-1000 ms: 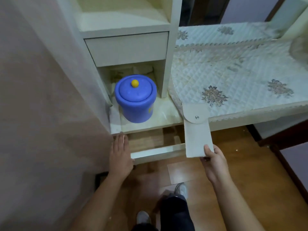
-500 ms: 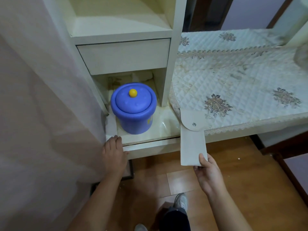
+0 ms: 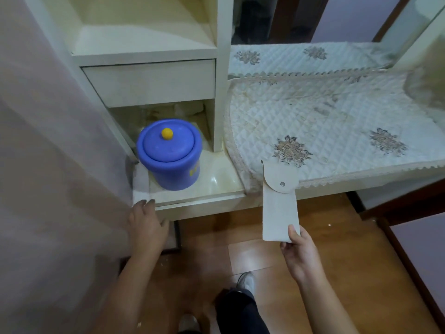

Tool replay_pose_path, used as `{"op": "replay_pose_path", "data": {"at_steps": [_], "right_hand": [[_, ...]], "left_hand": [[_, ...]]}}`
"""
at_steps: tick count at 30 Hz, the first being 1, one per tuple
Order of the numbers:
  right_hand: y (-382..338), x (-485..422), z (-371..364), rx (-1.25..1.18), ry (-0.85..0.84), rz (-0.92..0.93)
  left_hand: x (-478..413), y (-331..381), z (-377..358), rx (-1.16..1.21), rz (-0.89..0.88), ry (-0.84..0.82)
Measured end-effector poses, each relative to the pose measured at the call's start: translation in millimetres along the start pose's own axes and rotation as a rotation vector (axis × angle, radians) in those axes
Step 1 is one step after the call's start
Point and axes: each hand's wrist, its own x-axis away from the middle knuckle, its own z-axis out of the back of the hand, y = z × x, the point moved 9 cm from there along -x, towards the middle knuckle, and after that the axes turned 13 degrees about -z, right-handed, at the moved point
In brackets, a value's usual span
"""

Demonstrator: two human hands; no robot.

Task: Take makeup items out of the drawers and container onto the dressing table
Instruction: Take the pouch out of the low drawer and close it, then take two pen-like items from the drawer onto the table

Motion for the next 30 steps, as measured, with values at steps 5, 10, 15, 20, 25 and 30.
{"op": "replay_pose_path", "data": {"at_steps": [5,10,15,20,25,30], "right_hand": [[-53,1,41,0.024,0.134,0.041],[-121,-26,56,0.104,0.239,0.085],[-179,-70,33,0.163,0.228,0.131],[-202,-115,-2,0.209,0.2,0.114],[-207,-143,-10,0.271,0.262,0.098],[-210,-110,21,0.344,0.314,0.109]], "left_hand": [[50,78,15,0.247,-0.127,0.054],[36,158,-21,0.381,-0.258,-0.192],[5,198,-40,0.311,-0.283,-0.228],[-8,208,-44,0.279,-0.243,-0.224],[-28,219,-50,0.231,-0.267,-0.257],[-52,250,-74,0.12,-0.442,-0.387]]}}
